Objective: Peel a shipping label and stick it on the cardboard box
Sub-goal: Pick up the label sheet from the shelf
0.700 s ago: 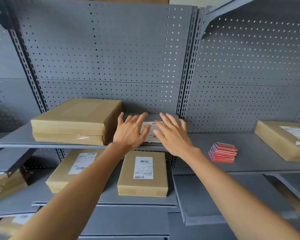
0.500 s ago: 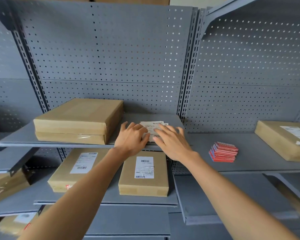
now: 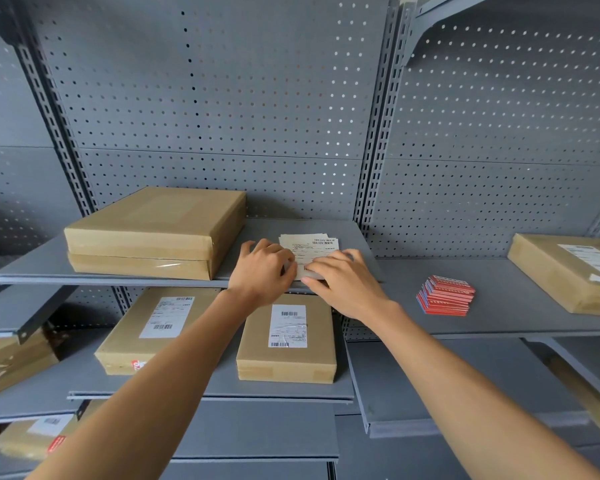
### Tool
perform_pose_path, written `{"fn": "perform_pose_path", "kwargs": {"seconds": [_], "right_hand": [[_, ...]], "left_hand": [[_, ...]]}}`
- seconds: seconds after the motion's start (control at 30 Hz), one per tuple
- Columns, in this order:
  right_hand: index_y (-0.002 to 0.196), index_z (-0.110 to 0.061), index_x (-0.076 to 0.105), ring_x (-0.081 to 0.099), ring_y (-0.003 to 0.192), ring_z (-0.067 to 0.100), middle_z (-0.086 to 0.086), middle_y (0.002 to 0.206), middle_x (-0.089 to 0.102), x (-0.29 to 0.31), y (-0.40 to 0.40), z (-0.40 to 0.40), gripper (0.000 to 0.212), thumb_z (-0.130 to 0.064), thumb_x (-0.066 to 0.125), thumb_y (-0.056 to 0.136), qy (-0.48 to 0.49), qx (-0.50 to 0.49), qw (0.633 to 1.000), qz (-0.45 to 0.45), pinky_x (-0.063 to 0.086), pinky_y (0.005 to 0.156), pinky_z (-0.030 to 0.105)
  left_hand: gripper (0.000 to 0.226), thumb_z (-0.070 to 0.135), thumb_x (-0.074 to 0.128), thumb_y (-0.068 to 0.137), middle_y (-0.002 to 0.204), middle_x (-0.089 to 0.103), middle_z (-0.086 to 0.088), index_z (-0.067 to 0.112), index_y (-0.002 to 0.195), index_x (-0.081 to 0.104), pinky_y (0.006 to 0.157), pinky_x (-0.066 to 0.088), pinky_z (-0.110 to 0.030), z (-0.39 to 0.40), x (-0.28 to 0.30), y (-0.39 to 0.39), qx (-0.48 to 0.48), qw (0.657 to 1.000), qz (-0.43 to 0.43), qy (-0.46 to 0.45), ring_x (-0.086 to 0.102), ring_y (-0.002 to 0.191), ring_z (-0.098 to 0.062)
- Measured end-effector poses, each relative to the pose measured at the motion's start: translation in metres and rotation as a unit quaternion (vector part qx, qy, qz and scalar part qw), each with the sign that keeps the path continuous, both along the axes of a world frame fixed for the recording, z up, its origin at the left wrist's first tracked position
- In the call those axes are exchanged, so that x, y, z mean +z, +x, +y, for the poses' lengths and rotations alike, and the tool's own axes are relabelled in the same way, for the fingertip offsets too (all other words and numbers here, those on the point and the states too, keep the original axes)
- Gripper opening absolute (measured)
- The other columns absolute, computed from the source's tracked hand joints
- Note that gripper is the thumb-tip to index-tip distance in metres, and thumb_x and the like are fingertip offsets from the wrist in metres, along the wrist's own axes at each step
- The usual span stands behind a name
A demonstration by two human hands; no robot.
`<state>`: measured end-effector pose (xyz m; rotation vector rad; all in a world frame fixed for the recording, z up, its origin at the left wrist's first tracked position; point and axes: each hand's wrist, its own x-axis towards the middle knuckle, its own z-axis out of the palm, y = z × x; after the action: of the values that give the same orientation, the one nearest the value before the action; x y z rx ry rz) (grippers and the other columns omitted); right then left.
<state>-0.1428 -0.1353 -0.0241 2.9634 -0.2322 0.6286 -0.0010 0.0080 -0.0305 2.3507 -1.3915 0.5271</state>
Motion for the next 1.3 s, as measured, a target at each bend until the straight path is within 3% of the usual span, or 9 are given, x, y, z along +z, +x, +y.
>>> {"fn": "perform_pose_path", "kwargs": {"seconds": [0.17, 0.27, 0.4, 0.57, 0.7, 0.83, 0.93, 1.17, 1.3], "right_hand": [[0.097, -0.022, 0.070, 0.062, 0.093, 0.018, -0.008, 0.101, 0.076, 0.000, -0.001, 0.001, 0.042, -0.038, 0.032, 0.105, -0.088, 0.033, 0.995, -0.026, 0.040, 0.090, 0.039], [0.101, -0.015, 0.069, 0.065, 0.083, 0.022, 0.001, 0.094, 0.078, 0.000, -0.002, 0.000, 0.038, -0.033, 0.036, 0.105, -0.102, 0.051, 0.991, -0.068, 0.045, 0.085, 0.040], [0.091, -0.012, 0.071, 0.067, 0.080, 0.023, 0.005, 0.093, 0.078, -0.002, -0.005, 0.002, 0.038, -0.026, 0.037, 0.102, -0.108, 0.056, 0.987, -0.106, 0.046, 0.077, 0.038], [0.087, -0.008, 0.071, 0.067, 0.077, 0.024, 0.006, 0.086, 0.077, -0.003, -0.005, 0.001, 0.015, -0.014, 0.060, 0.095, -0.091, 0.053, 0.985, -0.137, 0.047, 0.071, 0.039], [0.081, -0.008, 0.069, 0.063, 0.070, 0.024, 0.003, 0.071, 0.072, 0.003, -0.001, 0.001, 0.018, -0.012, 0.057, 0.094, -0.086, 0.052, 0.981, -0.166, 0.044, 0.067, 0.039], [0.082, -0.008, 0.068, 0.061, 0.069, 0.025, 0.002, 0.067, 0.070, 0.019, 0.000, 0.001, 0.016, -0.011, 0.057, 0.095, -0.079, 0.056, 0.976, -0.195, 0.043, 0.066, 0.039], [0.087, -0.006, 0.069, 0.063, 0.070, 0.026, 0.002, 0.069, 0.072, 0.036, 0.004, 0.005, 0.006, -0.007, 0.065, 0.091, -0.067, 0.059, 0.971, -0.221, 0.045, 0.066, 0.039], [0.085, -0.006, 0.070, 0.065, 0.071, 0.026, 0.003, 0.067, 0.070, 0.076, 0.025, 0.027, 0.027, -0.014, 0.047, 0.097, -0.062, 0.085, 0.954, -0.281, 0.044, 0.064, 0.039], [0.086, -0.006, 0.071, 0.064, 0.071, 0.026, 0.005, 0.069, 0.070, 0.106, 0.047, 0.043, 0.025, -0.015, 0.051, 0.097, -0.075, 0.093, 0.940, -0.319, 0.045, 0.064, 0.040]], "left_hand": [[0.032, 0.036, 0.049, 0.101, 0.111, 0.075, 0.002, 0.020, 0.105, 0.076, 0.099, 0.039, -0.045, 0.001, 0.004, -0.001, 0.005, 0.999, 0.033, -0.026, 0.059, 0.105, -0.023], [0.037, 0.035, 0.049, 0.102, 0.093, 0.074, 0.000, 0.015, 0.082, 0.072, 0.095, 0.043, -0.045, 0.005, 0.006, -0.002, 0.016, 0.997, 0.051, -0.046, 0.057, 0.093, -0.024], [0.056, 0.038, 0.048, 0.103, 0.068, 0.063, -0.001, 0.009, 0.057, 0.063, 0.091, 0.043, -0.044, 0.009, 0.011, -0.012, 0.030, 0.990, 0.098, -0.100, 0.056, 0.085, -0.023], [0.054, 0.042, 0.049, 0.102, 0.074, 0.072, -0.005, 0.011, 0.066, 0.074, 0.081, 0.050, -0.042, 0.008, 0.015, -0.024, -0.023, 0.966, 0.215, -0.139, 0.062, 0.077, -0.025], [0.043, 0.050, 0.051, 0.096, 0.083, 0.076, 0.000, 0.020, 0.084, 0.079, 0.079, 0.056, -0.044, 0.003, 0.020, -0.023, -0.023, 0.943, 0.296, -0.148, 0.067, 0.078, -0.023], [0.021, 0.036, 0.062, 0.096, 0.086, 0.075, 0.008, 0.026, 0.084, 0.076, 0.072, 0.051, -0.028, 0.000, 0.036, -0.024, -0.048, 0.908, 0.370, -0.190, 0.067, 0.086, -0.012], [0.018, 0.029, 0.065, 0.096, 0.094, 0.078, 0.005, 0.020, 0.090, 0.079, 0.069, 0.049, -0.017, 0.000, 0.051, -0.022, -0.069, 0.888, 0.392, -0.230, 0.069, 0.092, -0.009], [0.016, 0.024, 0.067, 0.095, 0.091, 0.080, 0.007, 0.018, 0.088, 0.079, 0.085, 0.048, -0.020, 0.013, 0.088, -0.004, -0.099, 0.856, 0.401, -0.311, 0.071, 0.090, -0.004], [0.016, 0.021, 0.067, 0.095, 0.086, 0.079, 0.006, 0.020, 0.083, 0.077, 0.078, 0.046, -0.022, 0.029, 0.117, 0.010, -0.116, 0.832, 0.405, -0.361, 0.068, 0.080, 0.000]]}}
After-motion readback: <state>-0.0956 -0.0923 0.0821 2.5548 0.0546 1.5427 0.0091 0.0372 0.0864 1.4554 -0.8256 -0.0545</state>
